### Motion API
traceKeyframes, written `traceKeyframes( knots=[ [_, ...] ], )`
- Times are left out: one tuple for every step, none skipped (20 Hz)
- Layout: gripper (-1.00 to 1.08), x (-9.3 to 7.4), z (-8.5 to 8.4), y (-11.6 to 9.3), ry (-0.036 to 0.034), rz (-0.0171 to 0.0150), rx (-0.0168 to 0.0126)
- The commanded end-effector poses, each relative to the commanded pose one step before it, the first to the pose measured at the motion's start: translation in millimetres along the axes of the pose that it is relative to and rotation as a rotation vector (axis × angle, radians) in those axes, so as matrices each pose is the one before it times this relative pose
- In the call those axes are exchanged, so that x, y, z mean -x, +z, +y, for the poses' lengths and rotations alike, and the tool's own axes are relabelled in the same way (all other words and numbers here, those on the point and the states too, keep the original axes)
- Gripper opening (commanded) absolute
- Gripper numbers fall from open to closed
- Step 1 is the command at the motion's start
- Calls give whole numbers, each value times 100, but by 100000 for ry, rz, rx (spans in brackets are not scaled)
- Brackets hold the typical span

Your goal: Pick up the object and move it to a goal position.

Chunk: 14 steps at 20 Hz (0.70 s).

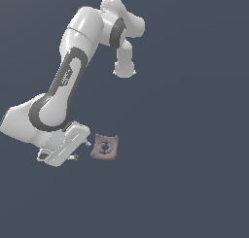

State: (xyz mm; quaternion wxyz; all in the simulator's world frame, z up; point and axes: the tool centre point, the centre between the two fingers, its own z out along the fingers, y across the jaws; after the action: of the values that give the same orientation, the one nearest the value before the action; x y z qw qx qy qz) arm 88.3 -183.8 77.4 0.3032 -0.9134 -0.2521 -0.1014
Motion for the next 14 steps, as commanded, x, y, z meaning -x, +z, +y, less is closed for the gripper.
traceKeyframes(
  knots=[
    [68, 572, 194, 1709, -520, -2720, -885],
    [68, 187, 55, 587, -153, -917, -328],
    [68, 114, 32, 379, -111, -593, -204],
    [68, 46, 12, 181, -63, -280, -90],
    [68, 24, 7, 82, -26, -129, -43],
    [68, 30, 11, 26, 25, -53, -37],
    [68, 9, -24, -30, 0, 0, 0],
    [68, -8, 12, 16, 0, 0, 0],
    [68, -53, -13, 32, -87, -6, 44],
    [68, -110, -35, 79, -186, -45, 79],
    [68, -170, -64, 120, -298, -77, 123],
    [68, -207, -79, 152, -367, -102, 148],
    [68, -174, -66, 131, -310, -90, 123],
    [68, -129, -51, 97, -232, -68, 91]
  ],
)
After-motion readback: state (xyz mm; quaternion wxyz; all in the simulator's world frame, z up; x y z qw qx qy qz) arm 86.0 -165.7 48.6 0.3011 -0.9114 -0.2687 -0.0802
